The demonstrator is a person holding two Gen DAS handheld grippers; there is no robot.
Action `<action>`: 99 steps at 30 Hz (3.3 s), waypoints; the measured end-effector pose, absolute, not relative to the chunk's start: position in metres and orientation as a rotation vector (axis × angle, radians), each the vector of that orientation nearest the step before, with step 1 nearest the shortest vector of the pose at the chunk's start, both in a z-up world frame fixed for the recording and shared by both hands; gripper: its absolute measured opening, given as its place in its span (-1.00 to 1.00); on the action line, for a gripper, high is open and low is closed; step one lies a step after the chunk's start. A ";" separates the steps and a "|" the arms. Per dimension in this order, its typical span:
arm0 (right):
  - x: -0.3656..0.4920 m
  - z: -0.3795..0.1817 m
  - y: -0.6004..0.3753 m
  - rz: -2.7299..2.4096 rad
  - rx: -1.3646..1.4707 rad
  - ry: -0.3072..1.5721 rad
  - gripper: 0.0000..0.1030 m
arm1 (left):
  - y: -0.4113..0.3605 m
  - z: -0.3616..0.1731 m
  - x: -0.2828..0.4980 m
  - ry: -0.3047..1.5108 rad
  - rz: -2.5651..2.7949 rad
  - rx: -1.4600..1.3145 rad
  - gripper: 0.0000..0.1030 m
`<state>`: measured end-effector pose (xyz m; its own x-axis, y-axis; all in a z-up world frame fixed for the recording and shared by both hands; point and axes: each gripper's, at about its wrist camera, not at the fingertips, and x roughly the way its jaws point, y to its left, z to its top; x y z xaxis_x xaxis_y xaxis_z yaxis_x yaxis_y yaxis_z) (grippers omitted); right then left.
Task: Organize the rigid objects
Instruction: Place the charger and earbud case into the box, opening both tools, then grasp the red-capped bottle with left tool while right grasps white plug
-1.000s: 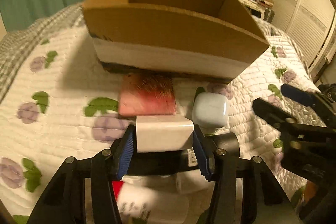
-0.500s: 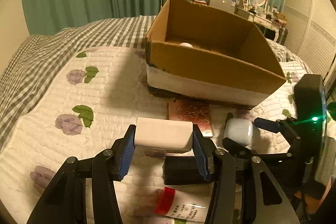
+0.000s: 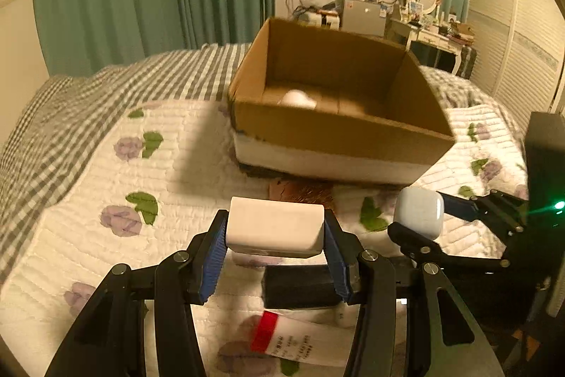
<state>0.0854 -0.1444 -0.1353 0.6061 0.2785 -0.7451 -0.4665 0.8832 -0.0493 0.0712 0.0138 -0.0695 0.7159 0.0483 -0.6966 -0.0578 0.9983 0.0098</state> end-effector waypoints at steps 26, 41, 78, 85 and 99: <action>0.202 -0.013 -0.160 0.405 -0.137 0.570 0.12 | -0.014 0.010 0.209 0.636 -0.096 0.051 -0.02; 0.237 -0.051 -0.167 0.374 -0.128 0.654 0.12 | -0.032 -0.056 0.244 0.768 -0.153 0.123 0.04; 0.031 -0.134 -0.144 0.623 -0.281 0.776 0.62 | 0.055 -0.092 0.031 0.883 0.097 -0.072 0.09; 0.032 -0.166 -0.113 0.697 -0.428 0.830 0.42 | 0.055 -0.104 0.025 0.910 0.084 -0.051 0.09; 0.024 -0.184 -0.101 0.758 -0.502 0.921 -0.37 | 0.053 -0.114 0.031 0.956 0.096 -0.041 0.09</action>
